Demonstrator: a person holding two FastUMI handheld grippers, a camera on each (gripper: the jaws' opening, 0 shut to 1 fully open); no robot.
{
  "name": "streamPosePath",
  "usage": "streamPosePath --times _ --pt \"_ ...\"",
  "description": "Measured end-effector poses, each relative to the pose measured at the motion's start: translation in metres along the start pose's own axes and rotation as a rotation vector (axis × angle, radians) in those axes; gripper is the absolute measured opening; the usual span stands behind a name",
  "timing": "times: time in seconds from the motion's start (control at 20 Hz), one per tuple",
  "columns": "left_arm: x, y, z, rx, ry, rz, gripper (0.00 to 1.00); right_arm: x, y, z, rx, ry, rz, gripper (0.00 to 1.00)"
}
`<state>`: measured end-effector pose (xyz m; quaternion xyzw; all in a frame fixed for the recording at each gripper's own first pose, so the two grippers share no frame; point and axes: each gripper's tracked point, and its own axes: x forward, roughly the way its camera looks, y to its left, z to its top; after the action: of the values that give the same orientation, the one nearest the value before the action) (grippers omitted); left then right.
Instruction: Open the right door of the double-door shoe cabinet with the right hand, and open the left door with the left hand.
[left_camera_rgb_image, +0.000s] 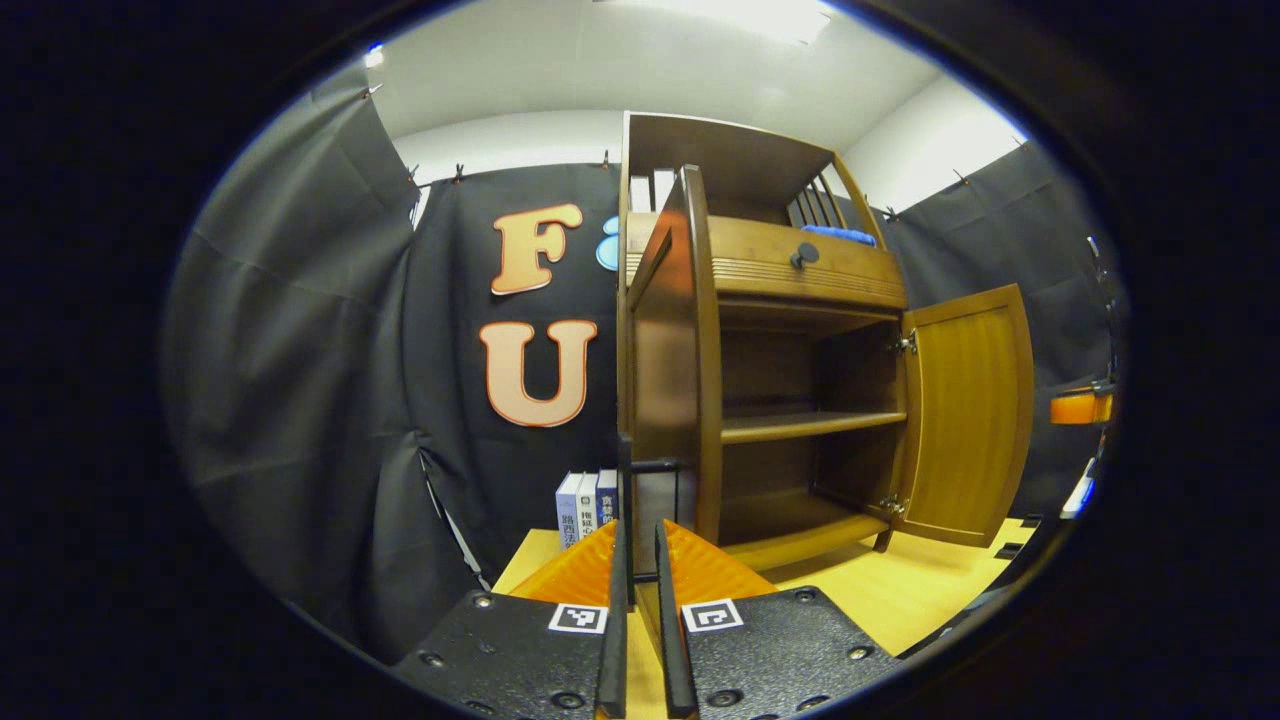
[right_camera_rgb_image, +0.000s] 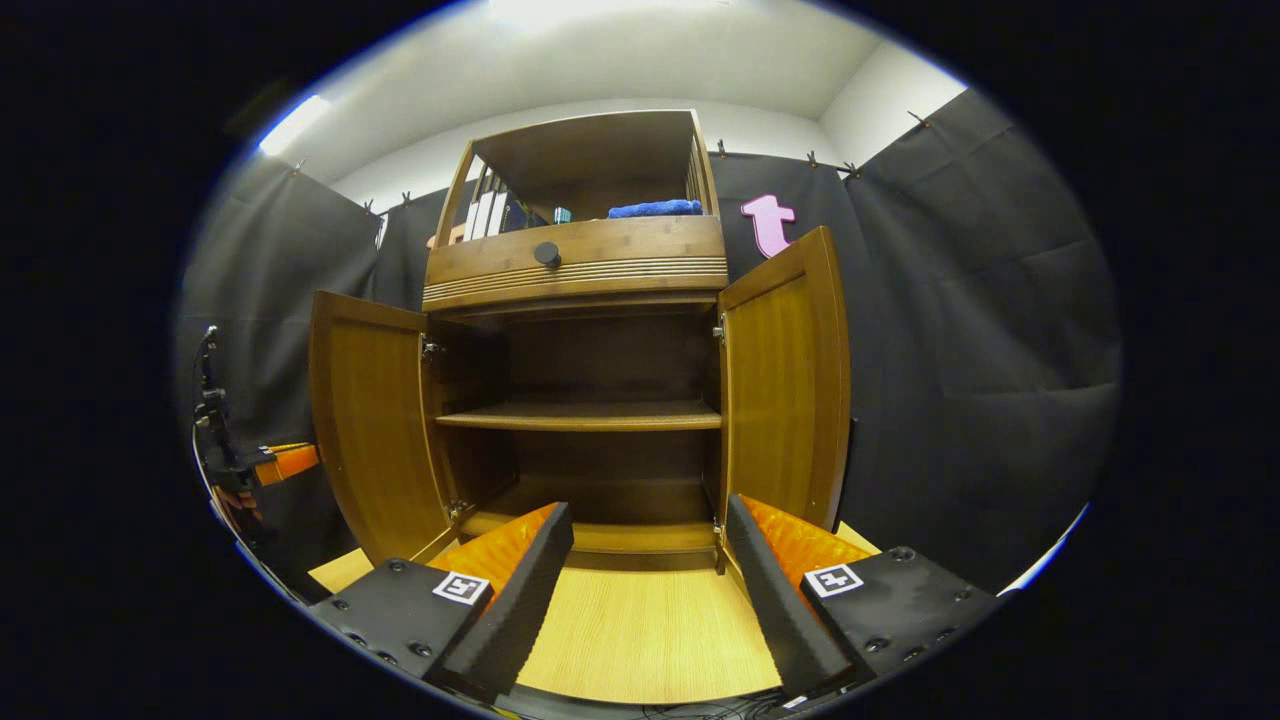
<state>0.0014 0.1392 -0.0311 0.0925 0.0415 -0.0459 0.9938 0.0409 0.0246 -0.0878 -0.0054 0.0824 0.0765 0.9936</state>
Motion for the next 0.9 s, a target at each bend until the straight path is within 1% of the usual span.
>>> streamPosePath --times 0.15,0.2,0.3,0.35,0.4,0.45,0.5,0.6,0.65,0.85,0.9 --pt "-0.004 -0.021 0.026 -0.009 -0.045 -0.03 0.14 0.005 0.004 0.004 0.007 -0.008 0.013 0.99" --pt "-0.004 -0.029 0.038 -0.018 -0.07 -0.041 0.14 0.006 0.006 0.006 0.006 -0.013 0.018 0.94" --pt "-0.004 -0.041 0.056 -0.033 -0.096 -0.047 0.14 0.005 0.005 0.006 -0.003 -0.017 0.02 0.94" --pt "-0.004 -0.049 0.061 -0.04 -0.102 -0.043 0.1 0.005 0.006 0.008 -0.006 -0.021 0.017 0.94" --pt "-0.001 -0.057 0.064 -0.047 -0.098 -0.039 0.18 0.005 0.006 0.009 -0.007 -0.025 0.015 0.94" --pt "0.001 -0.069 0.063 -0.049 -0.086 -0.051 0.14 0.003 0.007 0.009 -0.008 -0.026 0.011 0.94" --pt "0.003 -0.08 0.062 -0.052 -0.075 -0.065 0.14 0.001 0.006 0.01 -0.011 -0.027 0.005 0.94" --pt "0.008 -0.104 0.063 -0.094 -0.072 -0.094 0.14 -0.002 0.003 0.01 -0.012 -0.031 -0.008 0.94" --pt "0.012 -0.113 0.061 -0.122 -0.07 -0.103 0.17 -0.004 0.003 0.011 -0.01 -0.035 -0.013 0.94" --pt "0.021 -0.133 0.051 -0.225 -0.05 -0.103 0.19 -0.01 0.001 0.01 0.0 -0.035 -0.022 0.94" --pt "0.025 -0.133 0.049 -0.236 -0.047 -0.091 0.26 -0.011 0.001 0.011 -0.004 -0.037 -0.025 0.94"
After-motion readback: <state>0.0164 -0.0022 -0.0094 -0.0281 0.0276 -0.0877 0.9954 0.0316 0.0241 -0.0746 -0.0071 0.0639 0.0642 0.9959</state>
